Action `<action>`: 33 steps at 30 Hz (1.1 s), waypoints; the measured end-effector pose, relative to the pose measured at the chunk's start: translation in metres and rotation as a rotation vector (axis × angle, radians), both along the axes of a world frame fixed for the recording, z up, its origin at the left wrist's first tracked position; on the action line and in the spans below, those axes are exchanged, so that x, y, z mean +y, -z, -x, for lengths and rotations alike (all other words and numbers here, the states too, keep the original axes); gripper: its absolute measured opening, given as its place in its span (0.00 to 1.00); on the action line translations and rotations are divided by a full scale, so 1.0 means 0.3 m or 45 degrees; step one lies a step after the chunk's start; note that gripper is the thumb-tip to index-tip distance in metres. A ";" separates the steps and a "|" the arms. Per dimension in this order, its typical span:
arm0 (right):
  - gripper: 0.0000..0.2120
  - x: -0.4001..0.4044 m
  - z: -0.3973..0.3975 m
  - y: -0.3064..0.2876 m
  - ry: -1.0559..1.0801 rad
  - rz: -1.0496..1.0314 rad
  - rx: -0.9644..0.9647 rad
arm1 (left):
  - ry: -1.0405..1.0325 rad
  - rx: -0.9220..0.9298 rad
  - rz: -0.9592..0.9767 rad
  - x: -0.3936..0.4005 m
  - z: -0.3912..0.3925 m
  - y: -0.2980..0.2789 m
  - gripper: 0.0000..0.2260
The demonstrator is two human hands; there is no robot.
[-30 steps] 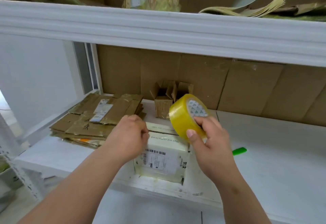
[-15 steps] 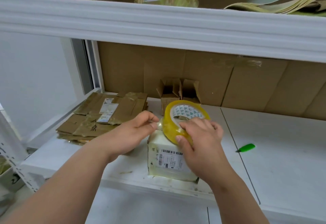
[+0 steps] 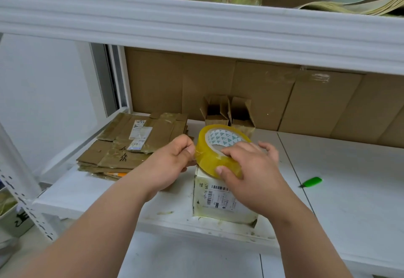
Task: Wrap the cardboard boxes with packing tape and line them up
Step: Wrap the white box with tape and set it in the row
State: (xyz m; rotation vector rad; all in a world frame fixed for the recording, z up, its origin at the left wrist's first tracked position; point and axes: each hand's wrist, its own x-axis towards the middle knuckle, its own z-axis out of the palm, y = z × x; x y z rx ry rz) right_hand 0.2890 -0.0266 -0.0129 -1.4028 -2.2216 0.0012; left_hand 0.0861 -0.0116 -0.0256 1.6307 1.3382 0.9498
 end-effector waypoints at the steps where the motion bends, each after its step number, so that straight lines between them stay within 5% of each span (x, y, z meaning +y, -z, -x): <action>1: 0.15 0.002 -0.010 -0.009 0.007 0.026 -0.038 | -0.005 -0.008 -0.006 0.001 -0.005 -0.001 0.11; 7: 0.10 0.027 -0.049 -0.060 0.006 0.080 -0.162 | -0.035 -0.130 0.009 0.000 -0.018 -0.003 0.10; 13: 0.16 0.032 -0.044 -0.095 -0.044 0.007 -0.132 | -0.149 -0.311 -0.015 -0.002 -0.029 0.028 0.11; 23: 0.14 0.060 -0.088 -0.119 -0.125 0.188 -0.271 | -0.458 -0.117 -0.171 0.012 -0.085 0.045 0.10; 33: 0.17 0.066 -0.197 -0.113 -0.057 0.161 0.021 | -0.744 0.008 -0.179 0.002 -0.163 0.059 0.10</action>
